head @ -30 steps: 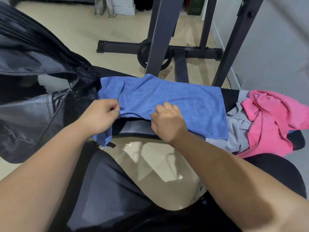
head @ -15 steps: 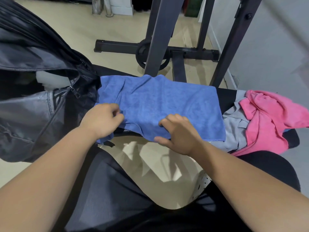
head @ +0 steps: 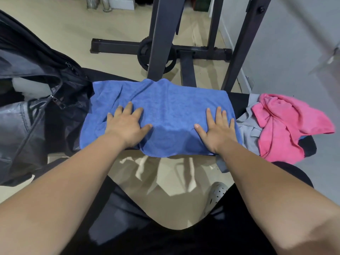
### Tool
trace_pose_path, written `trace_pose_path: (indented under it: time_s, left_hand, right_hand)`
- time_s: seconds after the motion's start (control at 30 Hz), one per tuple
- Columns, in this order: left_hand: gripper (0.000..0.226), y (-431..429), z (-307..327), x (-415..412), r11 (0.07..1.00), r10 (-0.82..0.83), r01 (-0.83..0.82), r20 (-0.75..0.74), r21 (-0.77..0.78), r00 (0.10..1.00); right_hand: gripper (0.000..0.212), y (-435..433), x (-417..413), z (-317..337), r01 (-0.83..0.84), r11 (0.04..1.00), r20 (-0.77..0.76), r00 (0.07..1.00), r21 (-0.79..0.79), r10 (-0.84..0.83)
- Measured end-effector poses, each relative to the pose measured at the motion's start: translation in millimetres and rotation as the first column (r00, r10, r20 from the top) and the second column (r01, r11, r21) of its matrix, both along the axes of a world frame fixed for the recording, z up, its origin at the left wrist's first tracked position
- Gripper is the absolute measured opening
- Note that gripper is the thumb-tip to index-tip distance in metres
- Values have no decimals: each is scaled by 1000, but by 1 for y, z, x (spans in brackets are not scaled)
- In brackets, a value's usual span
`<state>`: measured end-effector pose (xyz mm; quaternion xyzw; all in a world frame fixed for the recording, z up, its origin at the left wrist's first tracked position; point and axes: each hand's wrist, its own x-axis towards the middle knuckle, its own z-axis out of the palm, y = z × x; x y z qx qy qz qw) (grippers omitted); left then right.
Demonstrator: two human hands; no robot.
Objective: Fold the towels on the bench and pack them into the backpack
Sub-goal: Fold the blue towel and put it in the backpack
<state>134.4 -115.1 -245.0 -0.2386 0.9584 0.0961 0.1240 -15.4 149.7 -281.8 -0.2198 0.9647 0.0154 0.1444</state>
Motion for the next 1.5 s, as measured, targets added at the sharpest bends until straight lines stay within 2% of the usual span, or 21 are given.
trace_pose_path:
  time_s: [0.13,0.23,0.3,0.37,0.47,0.57,0.8,0.9,1.0,1.07,1.17,1.23,1.33,1.4,1.5]
  left_hand:
    - [78,-5,-8,1,1000,11,-11,37,0,999]
    - [66,-11,-4,7,999,51,-51,-129,2,990]
    - [56,-18,2,11,990,111,-127,-224,-60,968]
    - [52,-27,9,15,968,195,-225,-237,-111,952]
    - [48,-42,14,21,937,316,-337,-185,-96,931]
    - [42,-47,12,23,914,399,-405,-110,-38,910]
    - [22,-49,9,11,872,489,-488,-113,41,865]
    - [10,-49,10,9,891,452,-453,-92,3,887]
    - [9,-38,13,6,930,346,-354,-94,-95,934]
    - [11,-27,9,5,950,279,-294,-142,-104,950]
    - [13,-16,-5,8,984,175,-175,-248,21,953]
    - [24,-16,-10,17,993,112,-94,-337,70,935]
    - [24,-24,-4,34,985,171,-158,-400,65,900]
    - [33,-30,3,42,972,227,-236,-332,13,916]
    - [52,-38,6,47,956,280,-290,-149,-47,948]
  right_hand:
    - [94,13,-8,8,-5,1000,-66,998,18,6]
    - [84,-7,-6,15,-56,981,-169,985,-183,25]
    - [78,-27,-6,18,-72,965,-83,995,-250,52]
    - [79,-42,-6,15,-109,978,-20,994,-179,107]
    - [87,-46,-2,3,-145,987,20,989,-72,146]
    - [91,-41,2,-1,-129,990,-14,992,-51,128]
    - [94,-29,-1,6,-91,995,-2,996,-37,91]
    - [83,-45,4,18,-168,974,-71,985,-154,158]
    - [60,-87,13,39,-301,887,-109,953,-349,281]
    - [49,-124,19,57,-345,830,-74,934,-438,349]
    - [41,-176,27,75,-398,778,54,875,-487,482]
    - [43,-199,30,76,-451,772,155,811,-449,564]
    - [48,-216,30,70,-537,797,280,749,-277,601]
    - [47,-220,32,64,-589,791,245,752,-163,611]
    - [52,-223,34,57,-624,781,124,772,-38,623]
